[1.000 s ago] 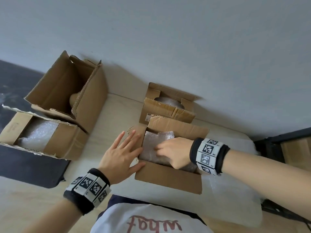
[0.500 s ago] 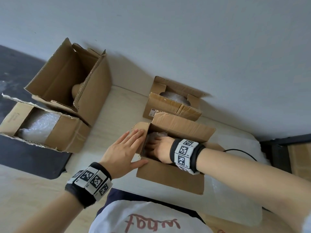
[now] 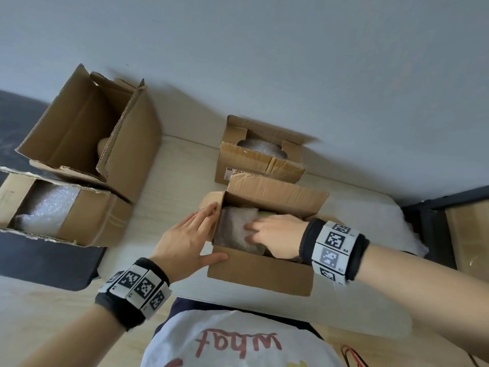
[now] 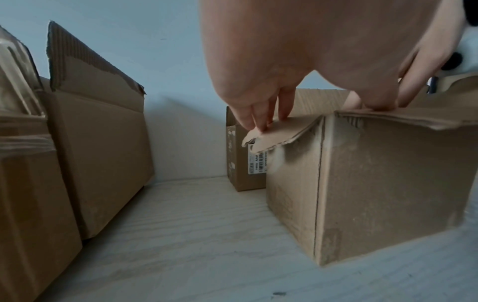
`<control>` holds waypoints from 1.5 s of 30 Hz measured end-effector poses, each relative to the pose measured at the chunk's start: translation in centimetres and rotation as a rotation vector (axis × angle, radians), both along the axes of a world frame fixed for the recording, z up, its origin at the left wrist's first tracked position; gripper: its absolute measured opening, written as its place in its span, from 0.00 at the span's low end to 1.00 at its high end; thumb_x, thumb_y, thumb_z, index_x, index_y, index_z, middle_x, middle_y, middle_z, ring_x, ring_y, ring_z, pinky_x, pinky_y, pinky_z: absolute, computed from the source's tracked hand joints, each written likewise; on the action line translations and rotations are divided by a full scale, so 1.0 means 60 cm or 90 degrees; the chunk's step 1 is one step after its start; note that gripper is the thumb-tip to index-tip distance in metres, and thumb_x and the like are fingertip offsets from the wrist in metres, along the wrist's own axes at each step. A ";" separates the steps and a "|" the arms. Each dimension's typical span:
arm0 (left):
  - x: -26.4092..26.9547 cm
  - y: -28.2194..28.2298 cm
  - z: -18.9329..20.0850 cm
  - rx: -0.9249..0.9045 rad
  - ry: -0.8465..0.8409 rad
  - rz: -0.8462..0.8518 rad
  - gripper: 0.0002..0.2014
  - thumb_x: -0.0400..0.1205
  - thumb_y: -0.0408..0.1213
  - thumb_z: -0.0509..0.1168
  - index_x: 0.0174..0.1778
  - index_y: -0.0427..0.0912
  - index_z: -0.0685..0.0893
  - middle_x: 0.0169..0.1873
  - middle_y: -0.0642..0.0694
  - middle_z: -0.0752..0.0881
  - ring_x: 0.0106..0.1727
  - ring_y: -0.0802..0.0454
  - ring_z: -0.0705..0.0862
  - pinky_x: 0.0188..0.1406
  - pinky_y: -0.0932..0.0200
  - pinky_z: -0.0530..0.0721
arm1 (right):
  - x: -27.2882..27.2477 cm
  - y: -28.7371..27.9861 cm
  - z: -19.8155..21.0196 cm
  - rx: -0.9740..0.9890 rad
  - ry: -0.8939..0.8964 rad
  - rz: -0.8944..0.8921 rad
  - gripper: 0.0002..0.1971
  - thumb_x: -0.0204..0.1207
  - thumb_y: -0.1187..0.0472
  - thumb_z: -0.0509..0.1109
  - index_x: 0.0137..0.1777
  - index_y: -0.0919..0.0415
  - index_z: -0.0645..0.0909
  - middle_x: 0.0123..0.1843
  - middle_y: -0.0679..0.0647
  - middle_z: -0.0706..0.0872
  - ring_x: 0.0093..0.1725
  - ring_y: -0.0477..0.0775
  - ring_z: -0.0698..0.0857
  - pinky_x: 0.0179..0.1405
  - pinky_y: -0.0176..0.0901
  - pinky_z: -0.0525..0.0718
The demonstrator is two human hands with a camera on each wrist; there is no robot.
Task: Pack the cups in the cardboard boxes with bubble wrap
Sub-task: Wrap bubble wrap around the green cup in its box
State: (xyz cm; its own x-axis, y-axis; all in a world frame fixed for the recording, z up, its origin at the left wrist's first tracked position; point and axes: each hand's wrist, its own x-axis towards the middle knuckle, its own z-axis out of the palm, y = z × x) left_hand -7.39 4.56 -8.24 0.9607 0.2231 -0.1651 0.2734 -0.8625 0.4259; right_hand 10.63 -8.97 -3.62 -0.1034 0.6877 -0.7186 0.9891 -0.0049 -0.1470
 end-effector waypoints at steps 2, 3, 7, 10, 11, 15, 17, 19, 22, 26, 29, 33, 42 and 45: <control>0.003 -0.001 0.001 -0.005 0.034 0.004 0.46 0.72 0.67 0.63 0.80 0.41 0.64 0.81 0.47 0.62 0.77 0.48 0.69 0.71 0.55 0.72 | -0.012 0.000 -0.006 0.011 -0.034 0.007 0.22 0.81 0.64 0.60 0.75 0.52 0.72 0.82 0.52 0.62 0.79 0.58 0.63 0.71 0.56 0.71; 0.004 -0.001 0.002 0.005 0.044 0.003 0.46 0.72 0.68 0.61 0.80 0.41 0.64 0.81 0.48 0.61 0.77 0.48 0.69 0.70 0.55 0.73 | -0.016 -0.001 -0.006 0.022 -0.045 -0.001 0.21 0.81 0.64 0.61 0.74 0.52 0.73 0.81 0.52 0.63 0.79 0.59 0.64 0.70 0.56 0.71; 0.007 -0.003 0.009 0.057 0.069 -0.039 0.47 0.73 0.72 0.49 0.79 0.39 0.66 0.80 0.43 0.64 0.74 0.43 0.73 0.68 0.50 0.76 | -0.005 -0.030 0.016 0.167 0.053 -0.153 0.18 0.83 0.64 0.58 0.70 0.53 0.77 0.72 0.51 0.75 0.69 0.57 0.76 0.61 0.52 0.75; 0.012 -0.004 0.014 0.121 0.091 -0.114 0.44 0.77 0.68 0.43 0.78 0.37 0.67 0.79 0.39 0.64 0.79 0.41 0.66 0.77 0.47 0.62 | 0.029 -0.094 0.046 0.367 0.155 -0.373 0.16 0.84 0.63 0.58 0.68 0.53 0.80 0.68 0.46 0.81 0.57 0.46 0.82 0.54 0.41 0.81; 0.014 -0.006 0.016 0.140 0.094 -0.138 0.42 0.78 0.67 0.43 0.78 0.37 0.67 0.79 0.39 0.64 0.79 0.42 0.64 0.80 0.47 0.59 | 0.046 -0.123 0.052 0.440 0.144 -0.433 0.15 0.83 0.64 0.59 0.66 0.55 0.81 0.64 0.47 0.83 0.52 0.44 0.83 0.49 0.39 0.82; 0.032 -0.022 0.025 0.169 0.114 -0.209 0.37 0.81 0.64 0.42 0.75 0.42 0.74 0.73 0.42 0.75 0.75 0.44 0.71 0.78 0.44 0.61 | 0.107 -0.253 0.036 0.533 -0.043 -0.640 0.12 0.80 0.67 0.63 0.60 0.61 0.83 0.53 0.55 0.87 0.46 0.54 0.87 0.44 0.51 0.87; 0.045 -0.031 0.028 0.151 0.156 -0.222 0.38 0.80 0.66 0.37 0.77 0.46 0.71 0.74 0.43 0.74 0.76 0.45 0.71 0.77 0.42 0.59 | 0.122 -0.307 0.001 0.431 -0.113 -0.736 0.13 0.80 0.66 0.64 0.63 0.61 0.81 0.59 0.57 0.85 0.53 0.56 0.86 0.50 0.49 0.85; 0.053 -0.037 0.020 0.159 0.164 -0.243 0.41 0.77 0.68 0.29 0.81 0.52 0.59 0.80 0.48 0.64 0.81 0.50 0.60 0.80 0.48 0.45 | 0.129 -0.344 -0.041 0.306 -0.131 -0.817 0.18 0.81 0.63 0.65 0.71 0.60 0.75 0.69 0.57 0.78 0.65 0.58 0.80 0.61 0.50 0.80; 0.062 -0.042 0.008 0.147 0.163 -0.254 0.44 0.72 0.71 0.22 0.82 0.55 0.53 0.82 0.53 0.57 0.82 0.57 0.52 0.79 0.56 0.34 | 0.132 -0.370 -0.095 0.209 -0.116 -0.882 0.29 0.80 0.59 0.67 0.80 0.59 0.64 0.80 0.58 0.65 0.77 0.59 0.67 0.74 0.53 0.69; 0.071 -0.050 0.009 0.120 0.168 -0.256 0.47 0.70 0.72 0.20 0.81 0.55 0.58 0.82 0.55 0.57 0.81 0.60 0.56 0.77 0.62 0.35 | 0.127 -0.377 -0.138 0.145 -0.090 -0.947 0.32 0.81 0.55 0.66 0.82 0.60 0.58 0.82 0.58 0.61 0.77 0.60 0.67 0.75 0.56 0.69; 0.076 -0.055 0.014 0.074 0.168 -0.246 0.50 0.69 0.74 0.20 0.76 0.56 0.68 0.81 0.52 0.62 0.79 0.54 0.64 0.74 0.63 0.43 | 0.119 -0.372 -0.156 0.152 -0.128 -0.964 0.29 0.80 0.56 0.67 0.78 0.62 0.63 0.79 0.58 0.64 0.73 0.61 0.72 0.70 0.54 0.73; 0.077 -0.055 0.013 0.086 0.193 -0.247 0.52 0.65 0.74 0.15 0.78 0.62 0.64 0.82 0.54 0.55 0.81 0.51 0.60 0.75 0.63 0.43 | 0.113 -0.361 -0.167 0.168 -0.203 -0.957 0.25 0.79 0.56 0.68 0.73 0.62 0.67 0.71 0.60 0.70 0.67 0.61 0.75 0.63 0.51 0.76; 0.077 -0.055 -0.003 0.097 0.224 -0.239 0.51 0.66 0.72 0.14 0.79 0.62 0.61 0.83 0.54 0.52 0.82 0.55 0.56 0.73 0.64 0.34 | 0.112 -0.352 -0.170 0.171 -0.270 -0.917 0.13 0.82 0.61 0.64 0.64 0.63 0.73 0.63 0.60 0.76 0.57 0.61 0.80 0.49 0.48 0.78; 0.079 -0.052 -0.005 0.087 0.221 -0.249 0.51 0.69 0.72 0.16 0.78 0.58 0.66 0.82 0.52 0.56 0.81 0.57 0.59 0.76 0.62 0.35 | 0.120 -0.356 -0.165 0.174 -0.258 -0.924 0.08 0.82 0.66 0.61 0.59 0.64 0.76 0.59 0.60 0.79 0.52 0.62 0.82 0.42 0.45 0.75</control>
